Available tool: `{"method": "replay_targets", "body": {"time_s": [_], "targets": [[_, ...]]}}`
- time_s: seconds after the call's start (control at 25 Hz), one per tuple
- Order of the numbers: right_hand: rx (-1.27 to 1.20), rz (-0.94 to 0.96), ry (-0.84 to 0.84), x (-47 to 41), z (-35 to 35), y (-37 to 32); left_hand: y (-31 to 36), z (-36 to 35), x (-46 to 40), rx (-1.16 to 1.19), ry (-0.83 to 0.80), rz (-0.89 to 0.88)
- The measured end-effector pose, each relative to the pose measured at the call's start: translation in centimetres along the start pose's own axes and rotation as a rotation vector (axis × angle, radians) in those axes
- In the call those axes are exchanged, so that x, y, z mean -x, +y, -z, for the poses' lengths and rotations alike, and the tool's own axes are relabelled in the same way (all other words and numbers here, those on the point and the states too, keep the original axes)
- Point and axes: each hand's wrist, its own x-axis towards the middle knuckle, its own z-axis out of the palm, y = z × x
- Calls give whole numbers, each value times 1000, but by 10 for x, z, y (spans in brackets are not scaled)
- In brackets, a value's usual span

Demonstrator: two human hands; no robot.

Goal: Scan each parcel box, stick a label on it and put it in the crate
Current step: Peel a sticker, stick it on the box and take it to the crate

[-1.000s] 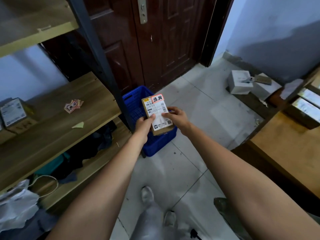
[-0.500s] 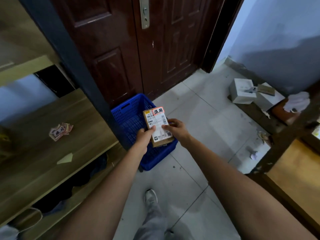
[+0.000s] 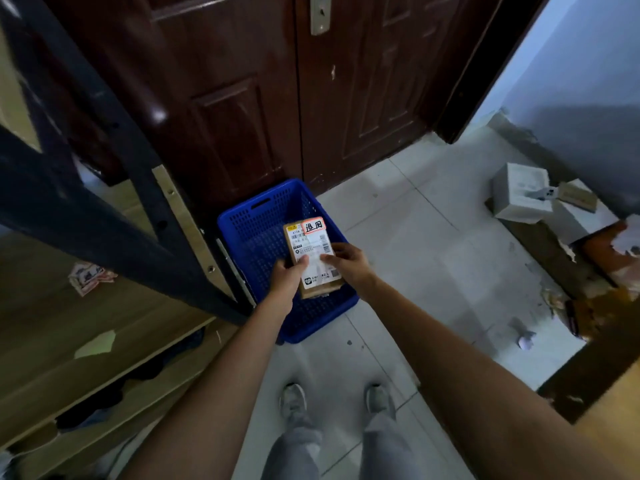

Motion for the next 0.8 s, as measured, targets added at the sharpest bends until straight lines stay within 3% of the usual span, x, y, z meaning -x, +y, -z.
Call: {"method": "replay_targets", "body": {"time_s": [0.32, 0.8], "targets": [[13, -3, -15, -123, -16, 110, -89, -26, -95, -73, 142, -42], [487, 113, -217, -341, -85, 291, -275, -28, -322, -333, 304, -35]]}}
